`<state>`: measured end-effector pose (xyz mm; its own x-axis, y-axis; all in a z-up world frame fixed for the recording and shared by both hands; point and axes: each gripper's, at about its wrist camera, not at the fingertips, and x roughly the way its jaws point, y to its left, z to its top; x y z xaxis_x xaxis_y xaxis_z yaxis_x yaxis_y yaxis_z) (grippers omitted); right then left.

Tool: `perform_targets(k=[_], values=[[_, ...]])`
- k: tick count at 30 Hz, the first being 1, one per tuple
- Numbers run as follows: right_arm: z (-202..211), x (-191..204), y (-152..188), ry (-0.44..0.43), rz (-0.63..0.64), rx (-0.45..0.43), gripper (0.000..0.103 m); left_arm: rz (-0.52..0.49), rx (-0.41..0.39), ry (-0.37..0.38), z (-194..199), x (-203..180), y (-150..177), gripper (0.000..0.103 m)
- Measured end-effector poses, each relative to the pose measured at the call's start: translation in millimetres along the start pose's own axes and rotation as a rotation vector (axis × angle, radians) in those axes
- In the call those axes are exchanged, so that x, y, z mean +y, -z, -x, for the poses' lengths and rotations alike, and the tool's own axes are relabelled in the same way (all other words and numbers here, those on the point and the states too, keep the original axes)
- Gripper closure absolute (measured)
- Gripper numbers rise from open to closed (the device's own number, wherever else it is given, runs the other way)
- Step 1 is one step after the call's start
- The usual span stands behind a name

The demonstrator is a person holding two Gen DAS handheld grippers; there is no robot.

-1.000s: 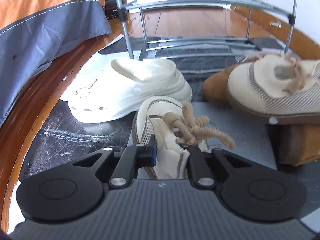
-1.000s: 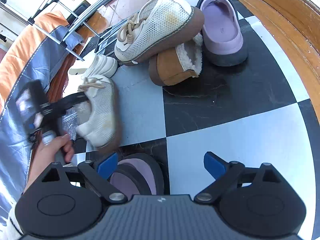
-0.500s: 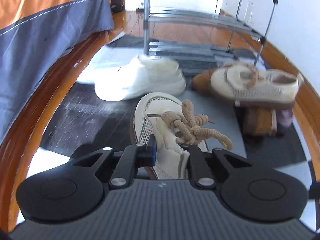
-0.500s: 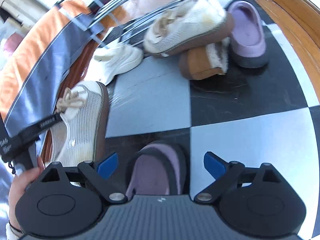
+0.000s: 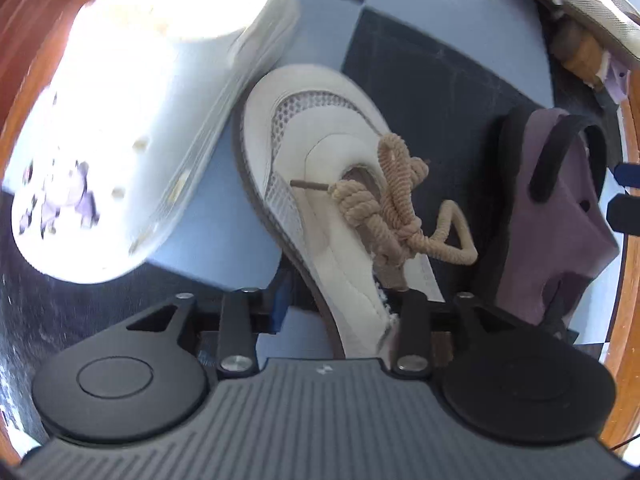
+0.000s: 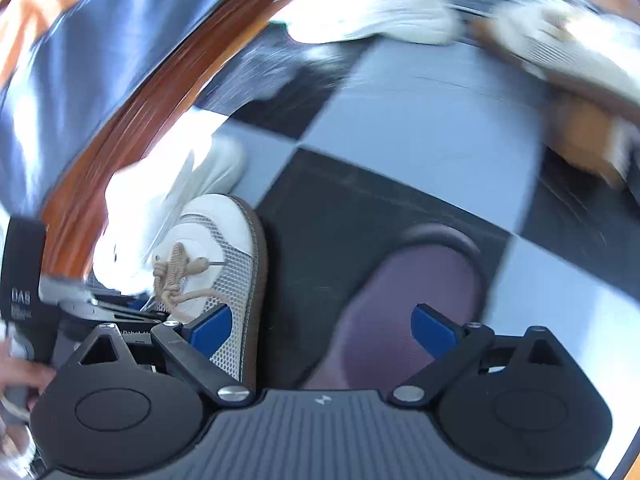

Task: Organize scattered shoes
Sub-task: 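Carry the beige sneaker beside the purple clog and open the left tool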

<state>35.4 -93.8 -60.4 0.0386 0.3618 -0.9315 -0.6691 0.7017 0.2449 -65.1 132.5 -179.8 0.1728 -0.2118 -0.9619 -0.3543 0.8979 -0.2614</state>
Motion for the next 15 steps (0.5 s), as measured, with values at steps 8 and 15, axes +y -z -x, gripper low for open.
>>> perform_targets(k=[8,15], values=[[-53,90,10,-0.01,0.377,0.261,0.011,-0.085,-0.022,0.032,0,6,0,0.062],[-103,104,26,-0.053,0.294,0.274,0.045,-0.005,0.028,0.212,-9,33,4,0.046]])
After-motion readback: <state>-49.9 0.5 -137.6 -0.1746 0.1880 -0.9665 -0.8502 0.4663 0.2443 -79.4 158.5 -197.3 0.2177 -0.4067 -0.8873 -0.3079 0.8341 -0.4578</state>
